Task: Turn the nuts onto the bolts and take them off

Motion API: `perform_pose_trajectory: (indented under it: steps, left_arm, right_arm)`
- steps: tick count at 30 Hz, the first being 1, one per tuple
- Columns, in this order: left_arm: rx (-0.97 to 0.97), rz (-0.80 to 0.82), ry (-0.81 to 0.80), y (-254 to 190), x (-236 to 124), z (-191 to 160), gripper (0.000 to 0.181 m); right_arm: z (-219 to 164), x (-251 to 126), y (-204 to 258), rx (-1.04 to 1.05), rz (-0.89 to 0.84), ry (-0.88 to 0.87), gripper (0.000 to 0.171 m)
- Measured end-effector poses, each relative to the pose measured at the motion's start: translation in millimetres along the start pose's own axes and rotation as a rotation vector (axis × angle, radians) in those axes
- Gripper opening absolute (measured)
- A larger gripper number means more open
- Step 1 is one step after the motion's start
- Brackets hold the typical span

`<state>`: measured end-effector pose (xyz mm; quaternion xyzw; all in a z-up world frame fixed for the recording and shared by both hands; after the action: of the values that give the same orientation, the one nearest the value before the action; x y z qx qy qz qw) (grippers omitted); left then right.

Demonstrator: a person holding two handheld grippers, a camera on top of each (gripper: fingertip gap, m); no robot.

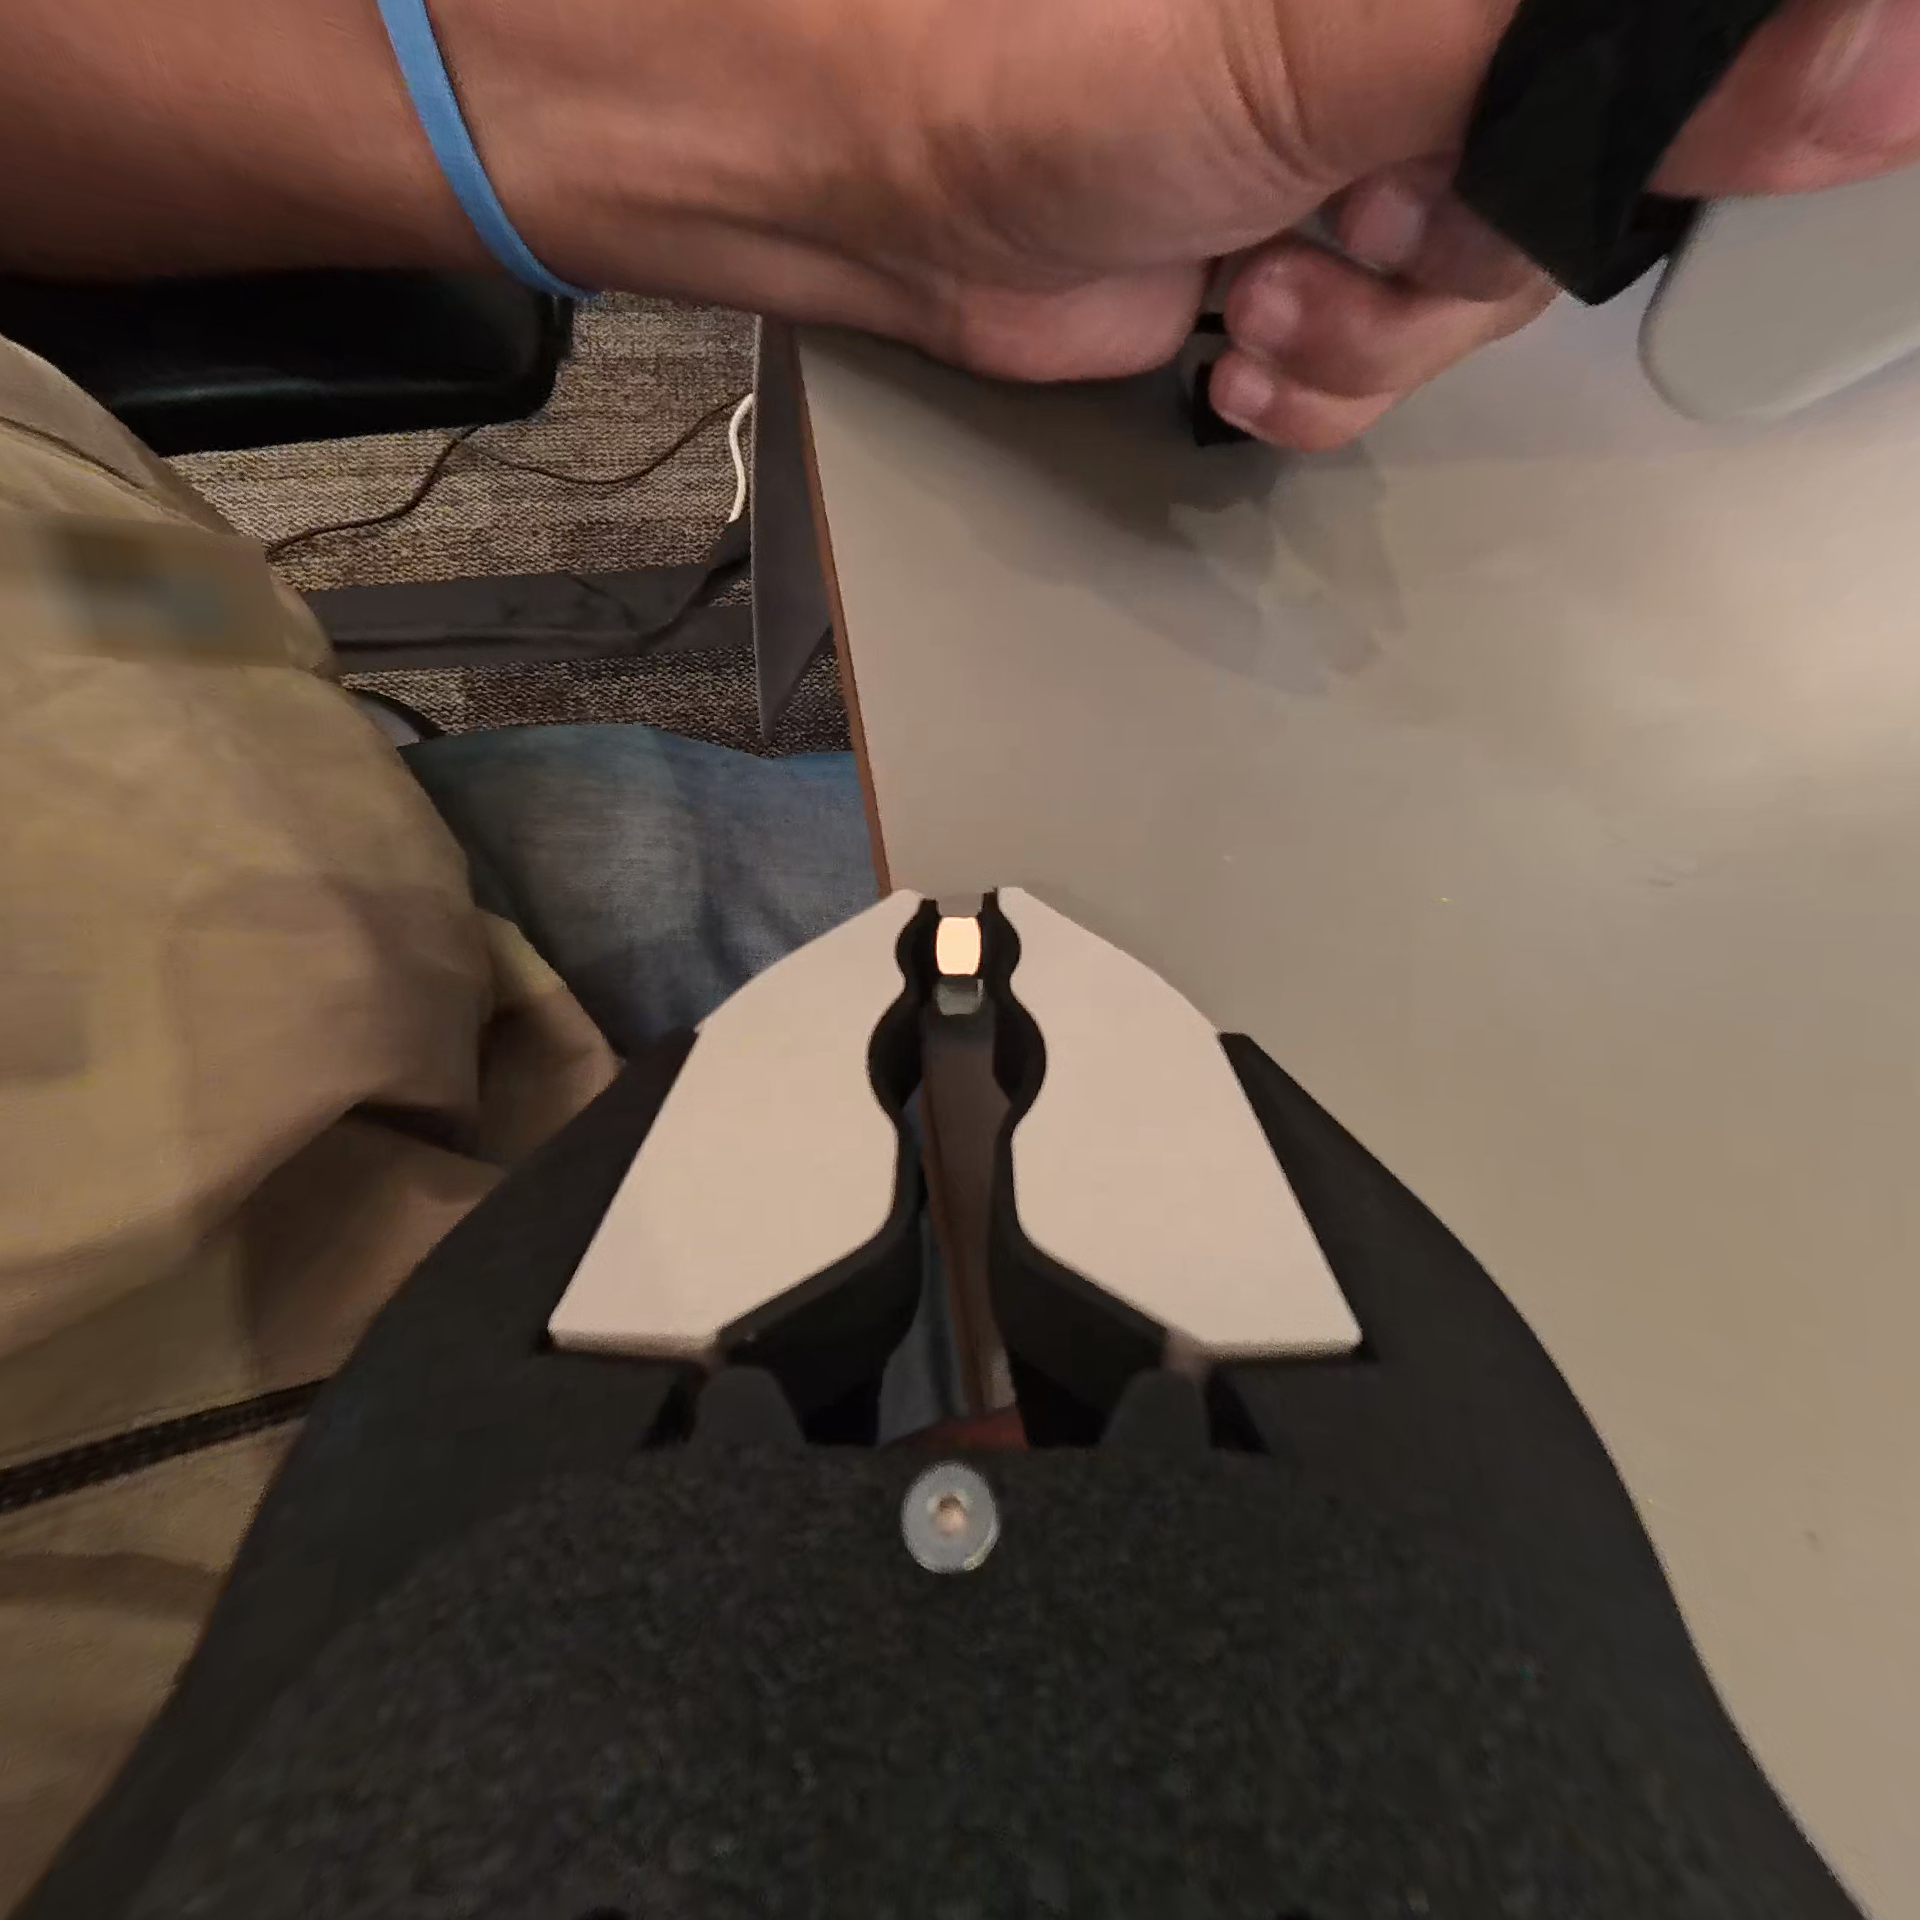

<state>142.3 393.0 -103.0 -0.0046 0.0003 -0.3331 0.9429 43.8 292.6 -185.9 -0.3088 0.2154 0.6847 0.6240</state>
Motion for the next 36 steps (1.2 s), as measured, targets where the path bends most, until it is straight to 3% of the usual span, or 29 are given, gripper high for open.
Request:
perform_pose_trajectory:
  steps: [5, 10, 12, 15, 24, 25, 26, 32, 36]
  left_arm:
    - [-0.012, -0.001, -0.009, 1.3, -0.5, 0.7, 0.019]
    - [-0.043, -0.009, -0.02, 4.9, -1.2, 2.4, 0.019]
    - [-0.063, -0.003, -0.016, 9.4, 1.1, 3.3, 0.019]
    - [-0.071, 0.001, -0.002, 15.5, 7.4, 5.7, 0.019]
    - [-0.11, -0.015, 0.026, 38.3, 28.0, 5.9, 0.019]
    - [-0.115, -0.016, 0.023, 38.6, 28.7, 6.3, 0.019]
    - [-0.117, -0.02, 0.022, 37.6, 28.9, 6.1, 0.019]
    - [-0.116, -0.036, 0.028, 29.8, 28.5, 2.4, 0.019]
    - [-0.117, -0.061, 0.031, 24.8, 30.2, 2.2, 0.019]
  right_arm:
    - [8.9, -22.5, -30.9, -0.018, -0.111, -0.03, 0.008]
    - [-0.3, -53.2, -155.6, 0.056, -0.361, -0.004, 0.008]
    - [-10.5, -43.6, -207.1, 0.148, -0.35, 0.013, 0.008]
    - [-18.8, -23.2, -248.7, 0.207, -0.289, 0.005, 0.008]
    - [-29.9, -4.9, -272.1, 0.178, -0.234, -0.005, 0.009]
    - [-30.8, -7.7, -272.2, 0.18, -0.233, -0.004, 0.019]
    - [-32.0, -13.0, -271.1, 0.181, -0.24, 0.006, 0.029]
    - [-48.4, -72.5, -238.1, 0.221, -0.346, -0.002, 0.036]
    - [-69.7, -82.6, -239.3, 0.264, -0.461, 0.077, 0.036]
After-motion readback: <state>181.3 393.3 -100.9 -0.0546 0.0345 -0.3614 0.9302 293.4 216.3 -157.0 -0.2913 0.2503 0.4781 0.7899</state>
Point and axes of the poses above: each gripper's, where its closed fingertips meet, x out along the fingers, z out of its top, y = z × x across the jaws, the point moved 4 cm from there along -x, back along the fingers, and after that the axes turned 3 degrees about x, right-handed, at the moved point
